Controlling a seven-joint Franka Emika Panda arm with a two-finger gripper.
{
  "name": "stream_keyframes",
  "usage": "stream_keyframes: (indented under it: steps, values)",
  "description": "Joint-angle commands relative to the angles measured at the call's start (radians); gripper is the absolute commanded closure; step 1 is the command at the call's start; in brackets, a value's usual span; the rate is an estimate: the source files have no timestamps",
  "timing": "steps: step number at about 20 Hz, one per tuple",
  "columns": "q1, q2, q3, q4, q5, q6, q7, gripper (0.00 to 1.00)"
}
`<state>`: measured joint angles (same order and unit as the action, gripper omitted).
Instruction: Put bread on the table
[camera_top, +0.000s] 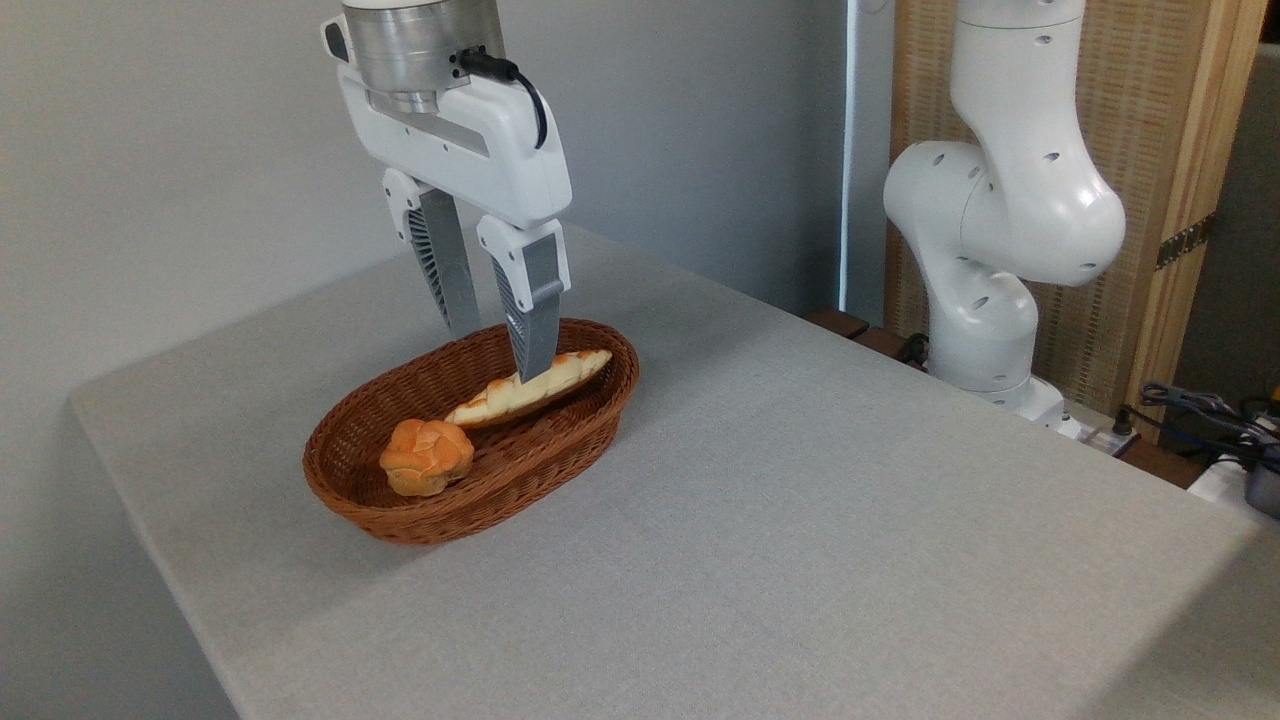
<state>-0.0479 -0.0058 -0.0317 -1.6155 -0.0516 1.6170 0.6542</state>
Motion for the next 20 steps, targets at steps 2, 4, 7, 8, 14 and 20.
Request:
stream_keyframes:
  steps: [2, 4, 7, 8, 14, 20]
  values:
    - [-0.009, -0.017, 0.013, -0.014, 0.01, -0.008, 0.008, 0.0]
    - [-0.009, -0.017, 0.013, -0.014, 0.01, -0.008, 0.007, 0.0]
    - [-0.009, -0.017, 0.012, -0.014, 0.01, -0.008, 0.007, 0.0]
    - [-0.009, -0.017, 0.012, -0.014, 0.01, -0.008, 0.007, 0.0]
    - [-0.009, -0.017, 0.009, -0.014, 0.01, -0.009, 0.007, 0.0]
    - [-0.009, -0.017, 0.009, -0.014, 0.01, -0.019, 0.007, 0.0]
